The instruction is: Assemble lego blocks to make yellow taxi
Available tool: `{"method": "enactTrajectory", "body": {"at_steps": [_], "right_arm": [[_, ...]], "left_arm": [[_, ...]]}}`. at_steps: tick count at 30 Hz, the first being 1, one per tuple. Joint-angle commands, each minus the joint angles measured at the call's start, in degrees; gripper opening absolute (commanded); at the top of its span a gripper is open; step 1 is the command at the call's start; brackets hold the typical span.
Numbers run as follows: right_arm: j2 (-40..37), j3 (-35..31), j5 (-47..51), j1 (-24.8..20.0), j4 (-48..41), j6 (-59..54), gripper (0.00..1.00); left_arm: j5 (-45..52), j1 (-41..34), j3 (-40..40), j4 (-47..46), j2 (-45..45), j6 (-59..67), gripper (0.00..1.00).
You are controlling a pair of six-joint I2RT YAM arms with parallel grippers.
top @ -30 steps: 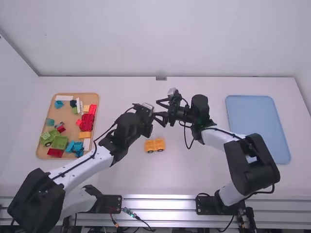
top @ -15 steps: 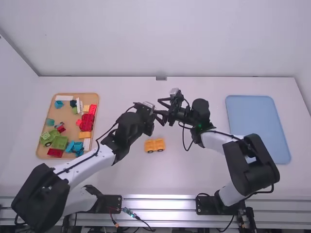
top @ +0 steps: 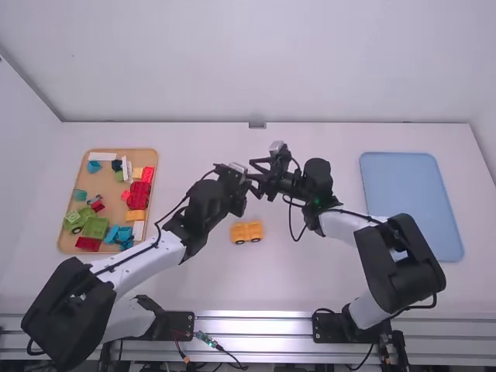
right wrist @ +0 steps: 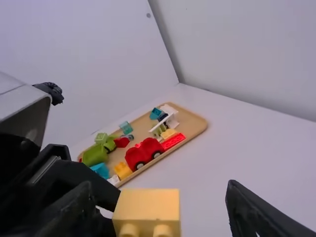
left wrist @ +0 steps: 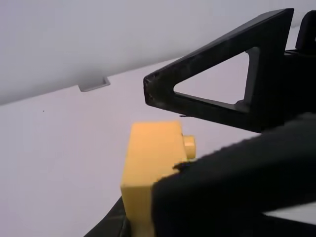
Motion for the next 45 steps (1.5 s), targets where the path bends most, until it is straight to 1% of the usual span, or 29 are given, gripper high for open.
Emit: {"method": "enactTrajectory", "body": {"at_steps": [1,5,14,17,19,23,28,34,35,38,40,41,42,44,45], "right_arm": [[0.3,-1.1,-4.3,1.7,-1.3,-1.2,0.68],[0.3,-1.1,-4.5,1.7,-1.8,-1.2,0.63],[0.3,-1.1,-4.5,2.3,-2.4,-1.4,0.63],[0.3,-1.1,-4.3,2.7,-2.5,-1.4,0.61],[0.3,-1.1,-4.3,2.9,-2.6,-1.4,0.56],[0.3,-1.1,-4.2,2.8,-3.8,-1.4,0.47],[0.3,-1.1,-4.3,2.9,-4.1,-1.4,0.42],[0.3,-1.1,-4.5,2.9,-4.2,-1.4,0.3],[0.3,-1.1,-4.5,2.9,-4.3,-1.4,0.31],[0.3,-1.1,-4.4,2.9,-4.5,-1.4,0.27],[0.3,-1.1,-4.4,2.9,-4.5,-1.4,0.2],[0.3,-1.1,-4.4,2.9,-4.5,-1.4,0.18],[0.3,-1.1,-4.2,2.9,-4.5,-1.4,0.17],[0.3,-1.1,-3.8,2.9,-4.5,-1.4,0.11],[0.3,-1.1,-3.3,2.9,-4.5,-1.4,0.1]], "left_arm": [[2.9,-0.7,1.3,3.5,-0.7,-0.4,0.02],[2.5,-0.5,1.3,4.2,-0.7,0.6,0.02],[3.0,-0.4,1.3,4.4,-0.7,2.1,0.02],[3.0,-0.4,1.3,4.4,-0.7,2.2,0.02],[3.0,-0.4,1.3,4.2,-0.7,2.4,0.02],[5.0,-0.4,1.3,4.1,-0.7,6.6,0.02],[5.5,-0.4,1.3,4.7,-0.7,6.7,0.01],[5.3,-0.4,1.3,5.5,-0.7,6.7,0.02],[5.3,-0.4,1.3,5.6,-0.7,6.7,0.02],[3.9,-0.4,1.3,5.9,-0.7,6.5,0.02],[2.3,-0.4,1.3,5.9,-0.7,6.0,0.02],[2.3,-0.4,1.3,5.9,-0.7,6.0,0.02],[2.3,-0.4,1.3,5.9,-0.7,6.0,0.07],[2.5,-0.4,1.3,5.7,-0.7,6.0,0.41],[2.5,-0.4,1.3,5.4,-0.7,6.0,0.73]]}}
